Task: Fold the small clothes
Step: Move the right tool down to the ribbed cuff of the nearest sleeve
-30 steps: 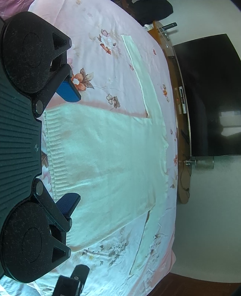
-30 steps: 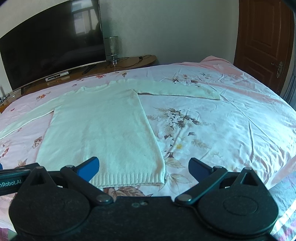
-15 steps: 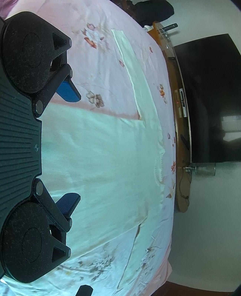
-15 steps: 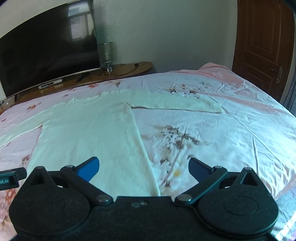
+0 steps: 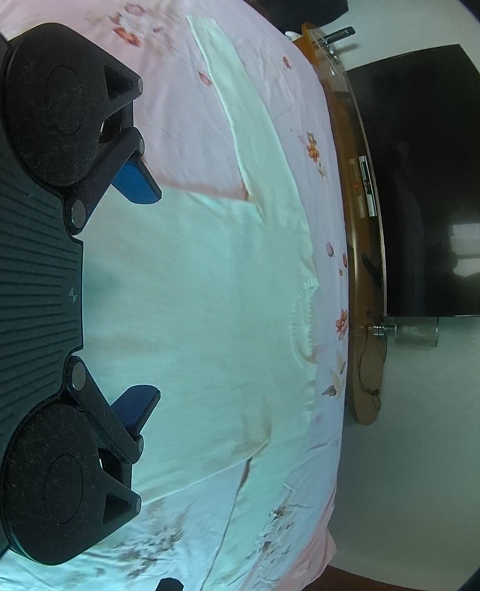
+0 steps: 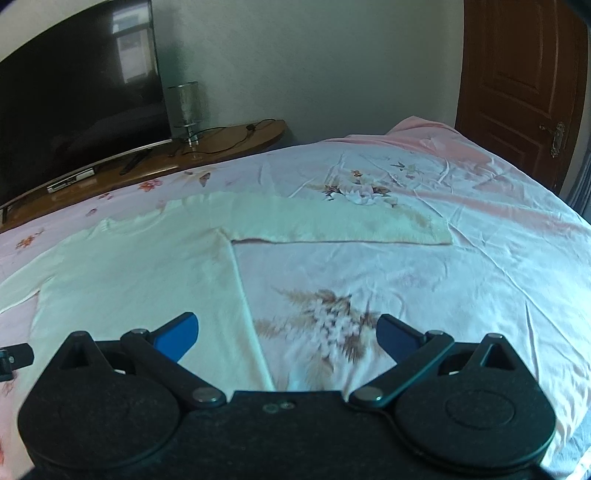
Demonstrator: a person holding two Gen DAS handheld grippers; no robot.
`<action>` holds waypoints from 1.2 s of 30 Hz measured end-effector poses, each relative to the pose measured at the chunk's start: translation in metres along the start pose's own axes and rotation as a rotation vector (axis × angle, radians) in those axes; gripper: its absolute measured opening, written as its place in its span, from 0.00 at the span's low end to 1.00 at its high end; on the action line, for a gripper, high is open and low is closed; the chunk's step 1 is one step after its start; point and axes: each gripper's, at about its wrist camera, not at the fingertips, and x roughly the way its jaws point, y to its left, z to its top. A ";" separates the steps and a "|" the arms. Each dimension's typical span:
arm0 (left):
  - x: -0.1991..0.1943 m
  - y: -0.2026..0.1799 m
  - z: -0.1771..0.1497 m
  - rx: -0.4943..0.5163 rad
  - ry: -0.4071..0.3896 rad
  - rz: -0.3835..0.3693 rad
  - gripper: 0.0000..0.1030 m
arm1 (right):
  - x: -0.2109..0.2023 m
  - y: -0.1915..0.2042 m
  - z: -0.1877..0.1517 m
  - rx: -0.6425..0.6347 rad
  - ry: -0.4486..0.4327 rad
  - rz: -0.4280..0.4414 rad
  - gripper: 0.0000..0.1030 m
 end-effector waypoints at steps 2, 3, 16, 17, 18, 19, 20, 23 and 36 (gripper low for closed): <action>0.013 -0.004 0.009 0.000 0.005 -0.003 1.00 | 0.015 -0.005 0.008 0.020 0.007 -0.006 1.00; 0.021 -0.007 0.015 0.003 0.008 -0.002 1.00 | 0.023 -0.008 0.012 0.030 0.010 -0.008 0.99; 0.110 -0.059 0.070 0.054 0.064 -0.029 1.00 | 0.127 -0.051 0.047 0.116 0.119 -0.101 0.78; 0.116 -0.062 0.073 0.057 0.069 -0.029 1.00 | 0.136 -0.057 0.048 0.136 0.135 -0.109 0.77; 0.122 -0.066 0.076 0.060 0.070 -0.029 1.00 | 0.142 -0.063 0.047 0.152 0.144 -0.114 0.74; 0.127 -0.071 0.079 0.066 0.072 -0.028 1.00 | 0.151 -0.070 0.048 0.171 0.155 -0.121 0.71; 0.133 -0.074 0.081 0.072 0.072 -0.027 1.00 | 0.158 -0.076 0.049 0.189 0.166 -0.128 0.71; 0.150 -0.086 0.089 0.088 0.076 -0.021 1.00 | 0.176 -0.094 0.052 0.220 0.181 -0.171 0.69; 0.205 -0.111 0.114 0.100 0.094 -0.005 1.00 | 0.236 -0.145 0.072 0.334 0.172 -0.233 0.69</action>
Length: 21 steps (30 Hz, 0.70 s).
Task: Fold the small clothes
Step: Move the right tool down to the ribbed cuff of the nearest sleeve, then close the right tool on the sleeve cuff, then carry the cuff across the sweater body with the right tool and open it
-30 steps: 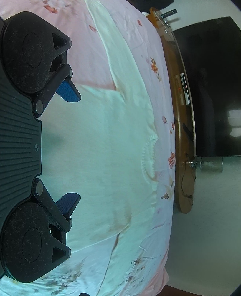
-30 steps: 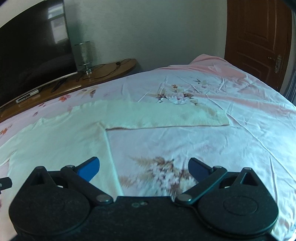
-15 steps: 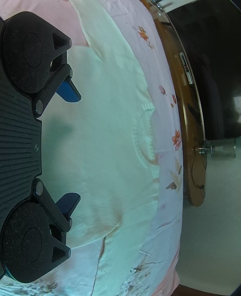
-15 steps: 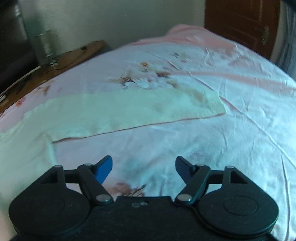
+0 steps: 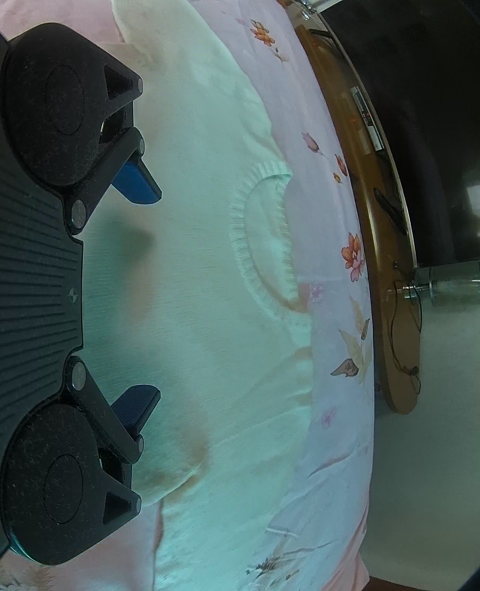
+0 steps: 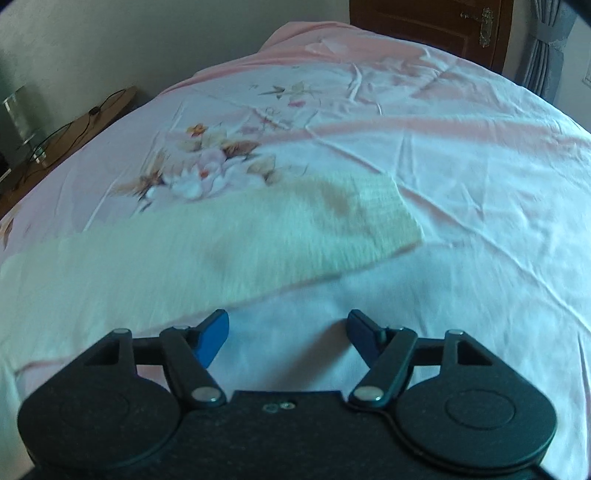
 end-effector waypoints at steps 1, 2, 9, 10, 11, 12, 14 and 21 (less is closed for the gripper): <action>0.002 0.001 0.001 -0.005 0.002 0.001 1.00 | 0.003 0.000 0.004 0.008 -0.009 -0.003 0.69; 0.003 0.003 0.002 -0.011 0.004 0.001 1.00 | 0.007 0.000 0.008 0.015 -0.021 -0.010 0.68; 0.008 0.017 0.003 -0.023 0.003 0.012 1.00 | 0.019 -0.010 0.031 0.084 -0.085 0.014 0.12; 0.009 0.020 0.004 -0.027 0.001 0.013 1.00 | 0.019 -0.009 0.033 0.084 -0.092 0.022 0.09; 0.009 0.023 0.004 -0.031 -0.001 0.014 1.00 | 0.017 -0.006 0.033 0.072 -0.106 0.027 0.09; 0.009 0.027 0.004 -0.037 -0.004 0.015 1.00 | 0.014 -0.002 0.033 0.055 -0.127 0.041 0.08; 0.009 0.037 0.003 -0.049 -0.007 0.017 1.00 | 0.002 0.010 0.032 0.017 -0.176 0.077 0.08; 0.005 0.092 -0.002 -0.136 -0.014 0.053 1.00 | -0.049 0.112 0.016 -0.199 -0.253 0.346 0.07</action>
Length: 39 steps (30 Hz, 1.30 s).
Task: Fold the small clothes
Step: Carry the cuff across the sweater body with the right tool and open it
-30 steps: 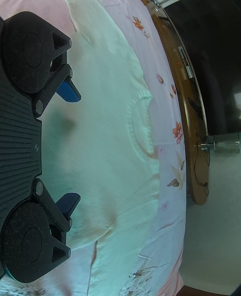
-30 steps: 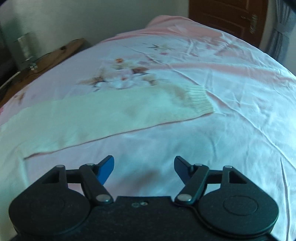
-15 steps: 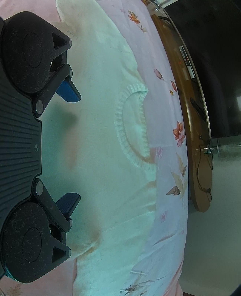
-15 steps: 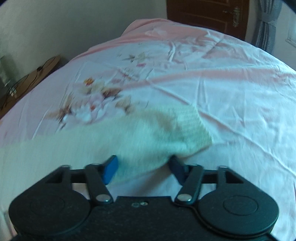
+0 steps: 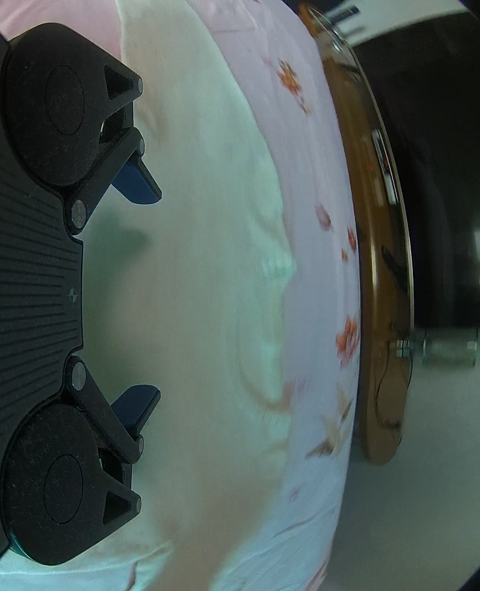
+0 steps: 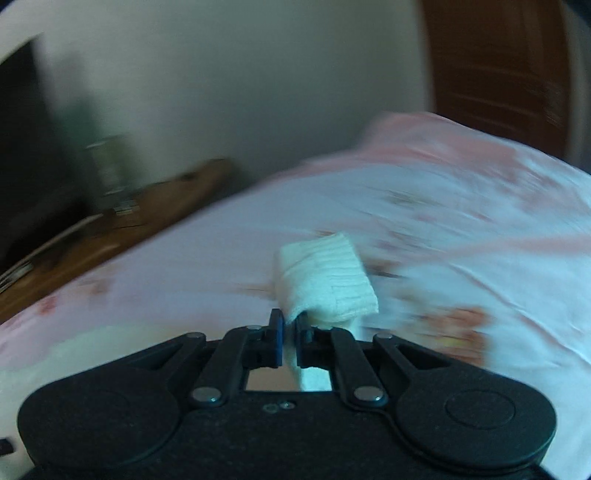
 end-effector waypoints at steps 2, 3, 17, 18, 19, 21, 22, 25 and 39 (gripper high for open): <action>-0.001 0.018 0.001 -0.033 0.000 0.014 1.00 | 0.000 0.045 -0.004 -0.060 0.009 0.107 0.07; -0.001 0.029 0.002 -0.052 0.002 0.029 1.00 | 0.000 0.069 -0.009 -0.091 0.018 0.164 0.07; 0.012 0.084 -0.008 -0.257 0.072 -0.109 1.00 | 0.009 0.198 -0.090 -0.337 0.266 0.451 0.30; 0.014 0.079 -0.010 -0.257 0.085 -0.139 1.00 | 0.004 0.189 -0.087 -0.331 0.252 0.428 0.34; 0.016 0.073 -0.012 -0.260 0.112 -0.174 1.00 | -0.002 0.178 -0.086 -0.323 0.243 0.402 0.38; 0.022 0.065 -0.017 -0.292 0.149 -0.241 1.00 | -0.006 0.160 -0.085 -0.313 0.224 0.364 0.42; 0.024 0.064 -0.019 -0.322 0.157 -0.271 1.00 | -0.011 0.152 -0.086 -0.309 0.214 0.344 0.45; 0.034 0.060 -0.024 -0.432 0.181 -0.341 1.00 | -0.013 0.127 -0.087 -0.293 0.199 0.296 0.48; 0.058 0.041 -0.025 -0.611 0.148 -0.392 0.04 | -0.013 0.083 -0.094 -0.253 0.169 0.120 0.59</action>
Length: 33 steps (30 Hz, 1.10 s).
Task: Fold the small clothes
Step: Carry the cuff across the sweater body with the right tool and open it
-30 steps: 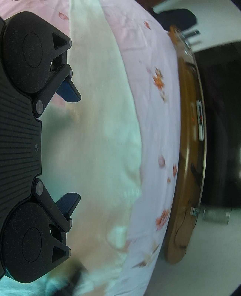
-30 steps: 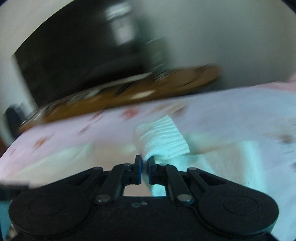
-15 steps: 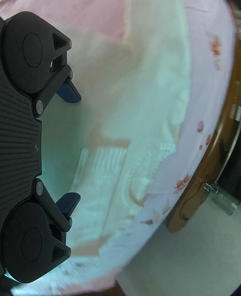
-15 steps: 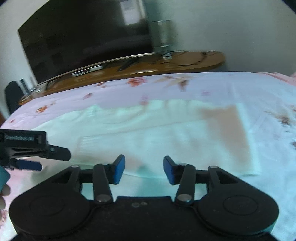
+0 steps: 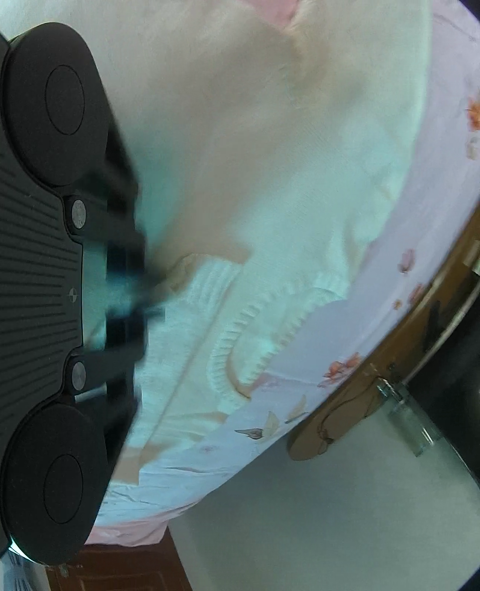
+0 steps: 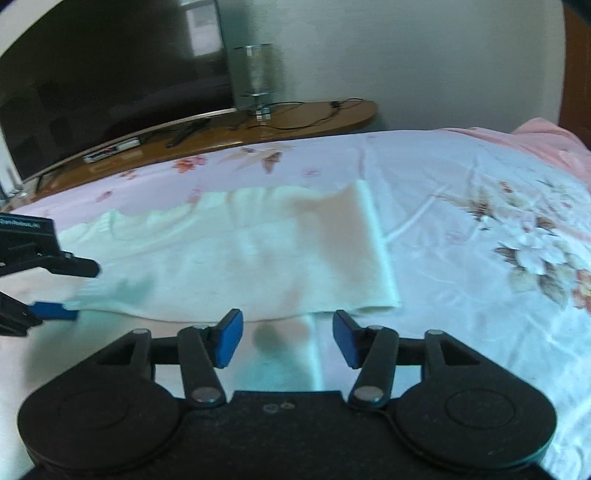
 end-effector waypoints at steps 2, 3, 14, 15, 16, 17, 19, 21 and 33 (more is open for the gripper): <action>-0.002 -0.002 -0.002 0.001 -0.032 -0.002 0.04 | 0.002 -0.005 -0.002 0.008 0.001 -0.025 0.61; -0.006 -0.005 -0.002 0.012 -0.050 -0.010 0.04 | 0.003 -0.007 -0.003 0.014 0.003 -0.032 0.61; -0.082 -0.015 0.057 0.095 -0.322 -0.051 0.04 | 0.020 0.000 -0.001 -0.011 0.011 -0.045 0.61; -0.084 -0.013 0.059 0.088 -0.329 -0.037 0.04 | 0.023 0.004 0.000 -0.029 0.008 -0.055 0.61; -0.087 -0.007 0.062 0.081 -0.343 -0.024 0.04 | 0.027 0.007 0.002 -0.043 0.004 -0.064 0.60; -0.088 -0.002 0.064 0.078 -0.354 -0.012 0.04 | 0.031 0.009 0.005 -0.046 -0.004 -0.065 0.58; -0.090 0.009 0.067 0.064 -0.369 0.013 0.04 | 0.040 0.010 0.009 -0.041 -0.005 -0.055 0.34; -0.086 0.022 0.066 0.042 -0.371 0.047 0.04 | 0.043 0.010 0.013 -0.031 -0.015 -0.031 0.17; -0.052 0.078 0.047 0.053 -0.279 0.240 0.04 | 0.035 0.004 0.008 -0.025 0.016 -0.025 0.09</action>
